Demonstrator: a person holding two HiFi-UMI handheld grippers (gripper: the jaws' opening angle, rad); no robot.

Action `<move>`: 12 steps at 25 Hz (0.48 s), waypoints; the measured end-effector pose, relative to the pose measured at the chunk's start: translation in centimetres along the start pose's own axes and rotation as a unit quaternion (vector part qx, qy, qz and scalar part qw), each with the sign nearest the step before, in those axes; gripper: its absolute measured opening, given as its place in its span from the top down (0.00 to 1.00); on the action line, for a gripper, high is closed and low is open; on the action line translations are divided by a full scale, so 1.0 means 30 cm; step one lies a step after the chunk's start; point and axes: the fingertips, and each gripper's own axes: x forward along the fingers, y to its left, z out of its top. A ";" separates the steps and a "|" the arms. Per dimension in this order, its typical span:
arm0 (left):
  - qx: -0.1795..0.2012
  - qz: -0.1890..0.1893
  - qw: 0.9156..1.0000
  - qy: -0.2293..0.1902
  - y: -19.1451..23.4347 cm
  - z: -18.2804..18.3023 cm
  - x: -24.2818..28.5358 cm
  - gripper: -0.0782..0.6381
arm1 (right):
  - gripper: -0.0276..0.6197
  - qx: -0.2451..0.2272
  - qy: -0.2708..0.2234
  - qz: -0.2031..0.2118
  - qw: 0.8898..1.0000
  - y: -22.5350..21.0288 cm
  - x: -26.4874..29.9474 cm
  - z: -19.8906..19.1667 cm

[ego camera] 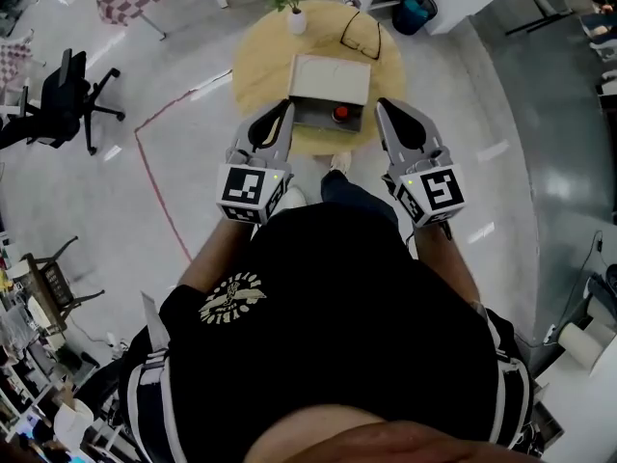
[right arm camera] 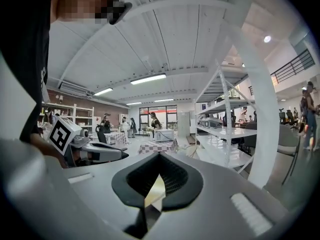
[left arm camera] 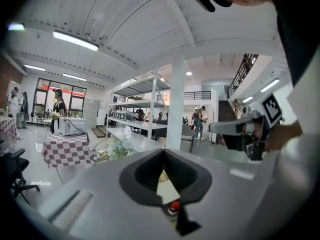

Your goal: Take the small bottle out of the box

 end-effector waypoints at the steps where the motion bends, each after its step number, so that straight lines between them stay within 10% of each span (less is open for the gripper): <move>1: 0.002 -0.001 1.000 0.001 0.001 -0.012 -0.002 0.89 | 0.95 -0.001 -0.002 -0.005 1.000 0.003 -0.014 -0.001; 12: 0.019 0.001 1.000 -0.008 -0.078 0.092 0.164 0.89 | 0.95 0.011 -0.024 -0.002 1.000 -0.146 -0.055 0.046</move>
